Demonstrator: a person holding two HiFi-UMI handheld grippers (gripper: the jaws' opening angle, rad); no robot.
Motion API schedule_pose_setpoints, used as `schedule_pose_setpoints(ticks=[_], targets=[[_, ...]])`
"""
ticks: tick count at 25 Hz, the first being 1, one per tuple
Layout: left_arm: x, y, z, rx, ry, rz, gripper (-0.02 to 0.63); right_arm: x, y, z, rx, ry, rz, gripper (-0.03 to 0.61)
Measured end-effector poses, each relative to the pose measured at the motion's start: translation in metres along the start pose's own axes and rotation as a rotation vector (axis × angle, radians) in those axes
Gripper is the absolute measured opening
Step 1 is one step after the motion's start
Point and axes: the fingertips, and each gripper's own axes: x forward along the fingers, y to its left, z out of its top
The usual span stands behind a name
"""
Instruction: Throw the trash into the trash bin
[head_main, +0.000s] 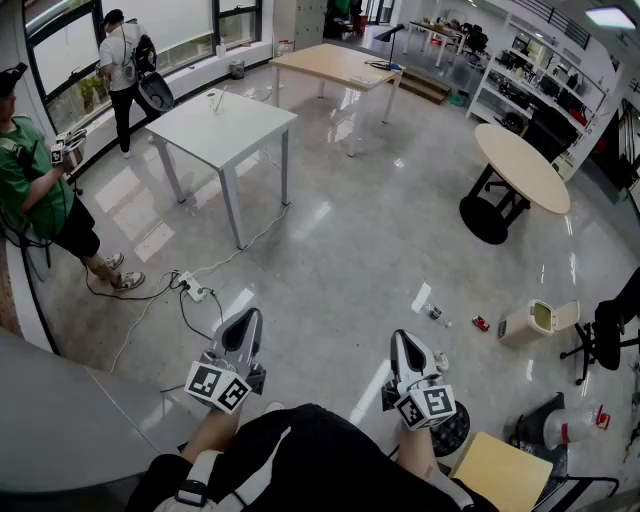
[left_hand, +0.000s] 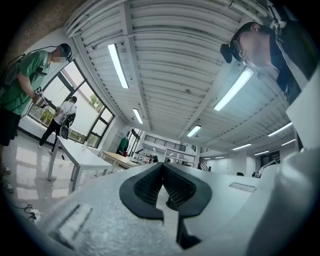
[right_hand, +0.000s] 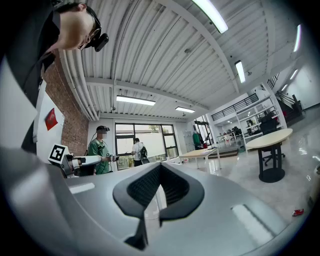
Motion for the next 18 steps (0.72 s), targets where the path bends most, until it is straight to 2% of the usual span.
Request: schedule_pose_setpoints(ticks=[9,18], targets=[[-0.007,0.016,-0.010,0.002,0.040,-0.001,0.000,0.017,0.011,-0.007,-0.033,0.027,-0.002,0.005],[-0.006,0.030,-0.004,-0.014,0.032,-0.063,0.000,0.030,0.028,-0.006,-0.016,0.036,-0.026,0.005]])
